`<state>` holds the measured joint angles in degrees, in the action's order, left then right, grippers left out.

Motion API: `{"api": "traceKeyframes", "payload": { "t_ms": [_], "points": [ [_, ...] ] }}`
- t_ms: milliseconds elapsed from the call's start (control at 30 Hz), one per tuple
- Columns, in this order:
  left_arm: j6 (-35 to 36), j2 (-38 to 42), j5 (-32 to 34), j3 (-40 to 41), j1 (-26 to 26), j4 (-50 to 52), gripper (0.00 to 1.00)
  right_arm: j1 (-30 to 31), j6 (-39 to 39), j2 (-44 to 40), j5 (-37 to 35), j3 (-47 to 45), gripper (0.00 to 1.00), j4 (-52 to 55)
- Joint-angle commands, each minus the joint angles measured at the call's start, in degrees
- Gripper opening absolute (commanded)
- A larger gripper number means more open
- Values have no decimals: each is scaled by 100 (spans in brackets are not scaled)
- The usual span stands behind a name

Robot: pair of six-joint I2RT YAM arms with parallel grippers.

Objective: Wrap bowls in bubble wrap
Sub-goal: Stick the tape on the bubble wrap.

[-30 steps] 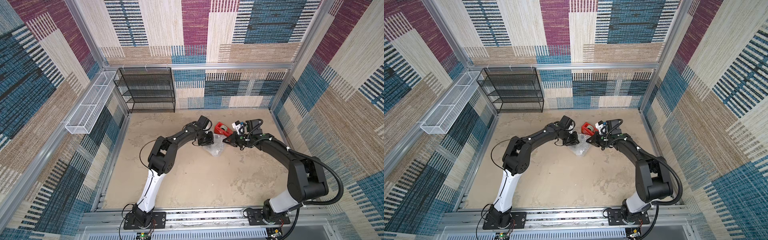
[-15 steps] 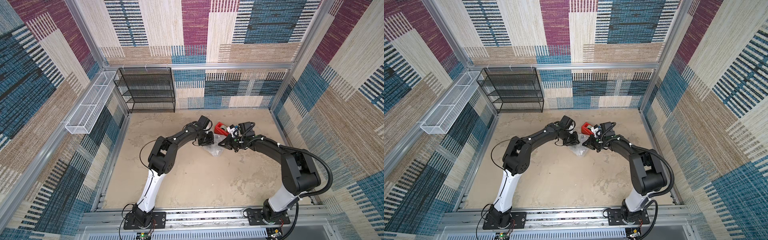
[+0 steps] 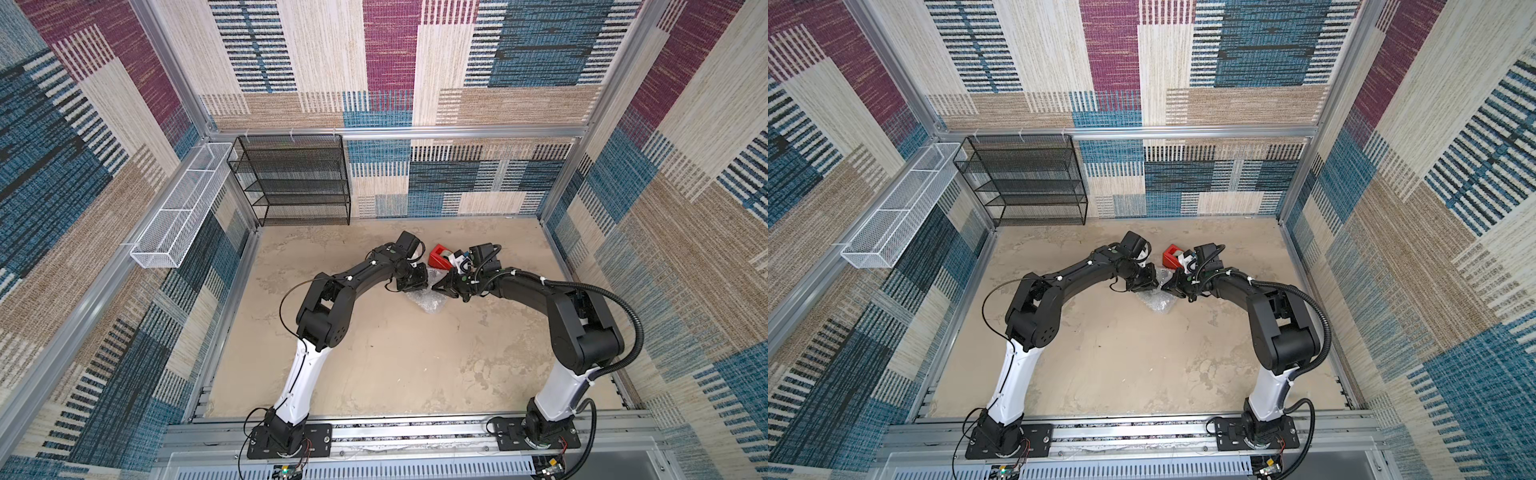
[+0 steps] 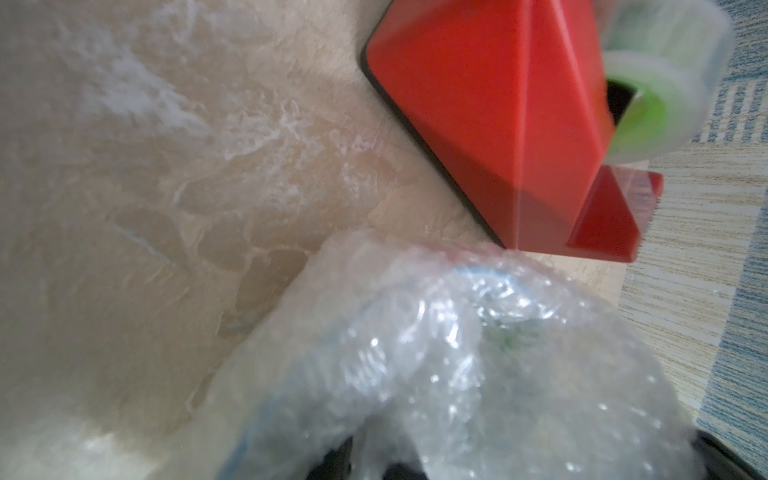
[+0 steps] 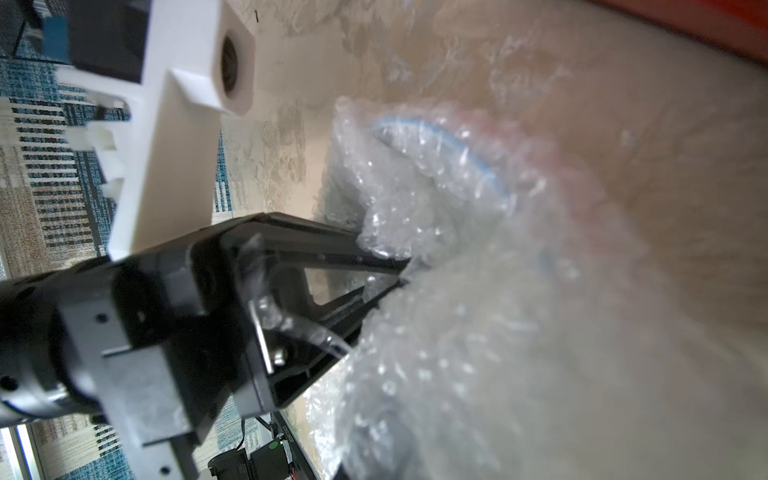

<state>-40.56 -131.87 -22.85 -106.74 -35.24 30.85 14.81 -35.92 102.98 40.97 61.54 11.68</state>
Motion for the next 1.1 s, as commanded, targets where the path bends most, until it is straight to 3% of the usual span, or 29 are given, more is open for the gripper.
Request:
{"api": "traceKeyframes", "payload": {
  "t_ms": [0,633,1067],
  "points": [
    [-31,11,13,-31,-2,70,17,13,90,87,126,64,0,-42],
    [-24,48,55,34,-7,58,17,12,253,-550,73,148,0,381],
    [-39,66,88,96,0,13,16,41,331,-97,333,34,0,301]
  ]
}}
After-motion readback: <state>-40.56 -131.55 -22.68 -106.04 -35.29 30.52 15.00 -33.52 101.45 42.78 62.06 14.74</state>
